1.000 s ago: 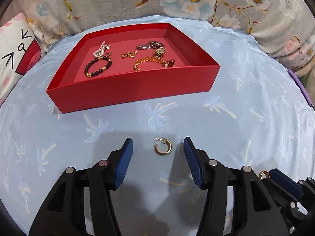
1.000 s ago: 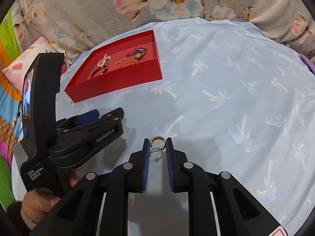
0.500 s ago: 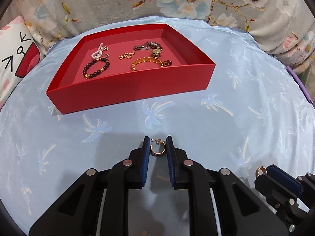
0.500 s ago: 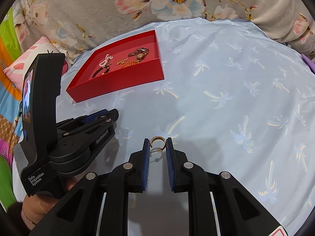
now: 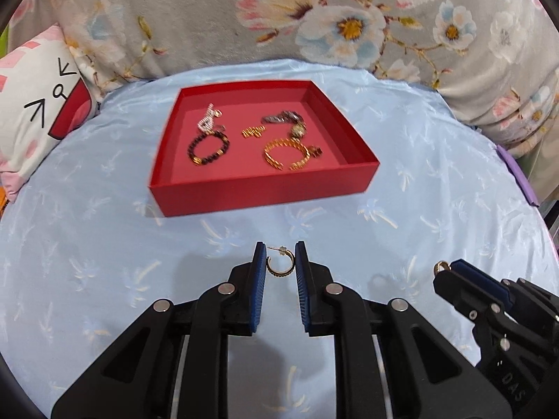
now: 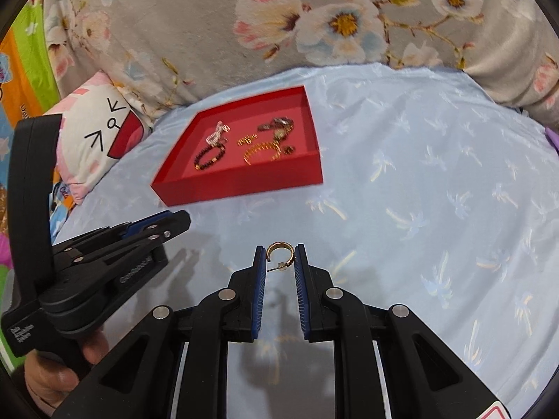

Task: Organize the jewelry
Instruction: 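Carry both hoop earrings into the red box and open both tools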

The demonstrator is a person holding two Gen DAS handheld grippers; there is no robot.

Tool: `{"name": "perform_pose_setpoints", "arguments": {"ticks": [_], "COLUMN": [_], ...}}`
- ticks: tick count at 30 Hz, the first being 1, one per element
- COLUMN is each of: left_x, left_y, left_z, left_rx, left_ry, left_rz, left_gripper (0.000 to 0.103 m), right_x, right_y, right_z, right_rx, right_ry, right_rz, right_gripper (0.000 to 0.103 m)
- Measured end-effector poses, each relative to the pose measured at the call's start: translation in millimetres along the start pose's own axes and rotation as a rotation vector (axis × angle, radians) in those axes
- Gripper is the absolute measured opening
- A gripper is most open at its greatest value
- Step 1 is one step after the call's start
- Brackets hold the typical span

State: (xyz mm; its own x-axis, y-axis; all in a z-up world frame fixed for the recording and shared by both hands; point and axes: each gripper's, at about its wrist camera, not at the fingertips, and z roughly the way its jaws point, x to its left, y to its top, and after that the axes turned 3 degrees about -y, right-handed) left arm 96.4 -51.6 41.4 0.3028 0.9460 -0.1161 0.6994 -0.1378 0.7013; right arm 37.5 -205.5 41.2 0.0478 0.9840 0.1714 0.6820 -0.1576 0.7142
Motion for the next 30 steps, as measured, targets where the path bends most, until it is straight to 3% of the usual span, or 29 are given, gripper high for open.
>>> {"name": "perform_pose_setpoints", "arguments": {"ticks": [8,15,23,30], "left_x": [31.8,48.3,55.2,65.4], "left_y": [41.0,85.7,126.0,143.0], "left_z": [-32.8,-32.5,11.7,61.7], "left_rx": [-0.075,-0.122,-0.119,-0.074], "left_ry": [0.021,0.038,0.062,0.074], "left_rz": [-0.042,-0.034,-0.016,-0.042], "left_gripper": [0.016,0.016,0.016,0.016], "right_x": [14.6,27.1,37.1,40.0], "right_y": [52.7,111.5,161.3,173.0], "right_z": [-3.5,19.9,82.4,135.3], "right_rx": [-0.062,-0.087,-0.038,0.014], "right_ry": [0.067,0.107,0.107,0.070], "right_rz": [-0.017,-0.028,-0.038,-0.055], "right_gripper": [0.015,0.015,0.015,0.015]}}
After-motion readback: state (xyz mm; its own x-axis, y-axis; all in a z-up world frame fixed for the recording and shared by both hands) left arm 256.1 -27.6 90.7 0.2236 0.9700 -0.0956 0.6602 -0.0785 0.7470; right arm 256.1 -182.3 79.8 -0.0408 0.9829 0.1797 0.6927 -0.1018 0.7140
